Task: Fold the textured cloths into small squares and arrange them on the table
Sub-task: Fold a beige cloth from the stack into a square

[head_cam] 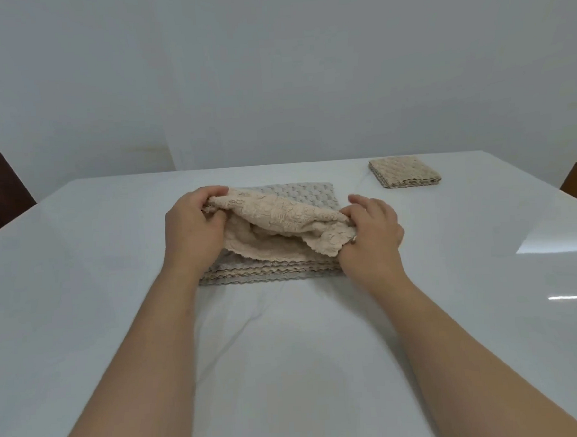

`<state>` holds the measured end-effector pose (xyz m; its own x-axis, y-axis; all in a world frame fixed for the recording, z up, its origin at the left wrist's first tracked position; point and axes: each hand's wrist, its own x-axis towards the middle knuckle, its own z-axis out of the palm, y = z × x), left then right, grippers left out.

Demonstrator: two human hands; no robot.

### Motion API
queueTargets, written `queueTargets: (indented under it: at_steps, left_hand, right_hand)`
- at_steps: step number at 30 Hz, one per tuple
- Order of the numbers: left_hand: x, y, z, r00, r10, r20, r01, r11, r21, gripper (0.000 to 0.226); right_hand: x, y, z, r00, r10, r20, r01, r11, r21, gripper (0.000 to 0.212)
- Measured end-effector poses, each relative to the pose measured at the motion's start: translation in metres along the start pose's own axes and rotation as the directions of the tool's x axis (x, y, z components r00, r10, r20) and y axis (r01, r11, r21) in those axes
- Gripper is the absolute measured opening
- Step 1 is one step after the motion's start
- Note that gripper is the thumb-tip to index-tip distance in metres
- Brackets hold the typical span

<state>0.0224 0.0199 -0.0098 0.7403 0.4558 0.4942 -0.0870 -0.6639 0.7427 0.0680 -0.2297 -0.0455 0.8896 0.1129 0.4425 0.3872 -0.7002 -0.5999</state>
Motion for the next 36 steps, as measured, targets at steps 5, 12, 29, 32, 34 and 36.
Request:
queueTargets:
  at_steps: [5,12,29,32,34,36]
  left_hand:
    - [-0.014,0.036,-0.015,0.997,-0.005,-0.078,0.003,1.000,-0.031,0.020]
    - [-0.066,0.068,-0.050,0.985,-0.099,0.139,0.094,0.995,0.041,0.006]
    - [-0.149,0.043,-0.052,0.899,-0.287,0.332,0.252,0.957,0.145,0.012]
    - [-0.144,0.044,-0.053,0.892,-0.315,0.326,0.340,0.940,-0.020,0.016]
    - [-0.140,0.049,-0.052,0.896,-0.318,0.310,0.361,0.929,-0.089,0.019]
    - [-0.134,0.054,-0.050,0.903,-0.322,0.286,0.364,0.925,-0.108,0.019]
  right_hand:
    - [-0.013,-0.019,-0.037,0.999,-0.022,0.038,0.009,0.949,0.316,0.023]
    - [-0.028,-0.027,-0.096,0.996,0.063,0.056,-0.080,0.913,0.401,0.013]
    - [-0.080,0.039,-0.089,0.957,-0.017,0.289,0.052,0.992,-0.117,0.072]
    - [-0.082,0.036,-0.091,0.970,-0.132,0.205,0.152,0.985,-0.082,0.059]
    - [-0.079,0.033,-0.093,0.974,-0.131,0.187,0.139,0.990,-0.030,0.039]
    - [-0.074,0.029,-0.094,0.982,-0.080,0.171,0.088,0.995,-0.040,0.031]
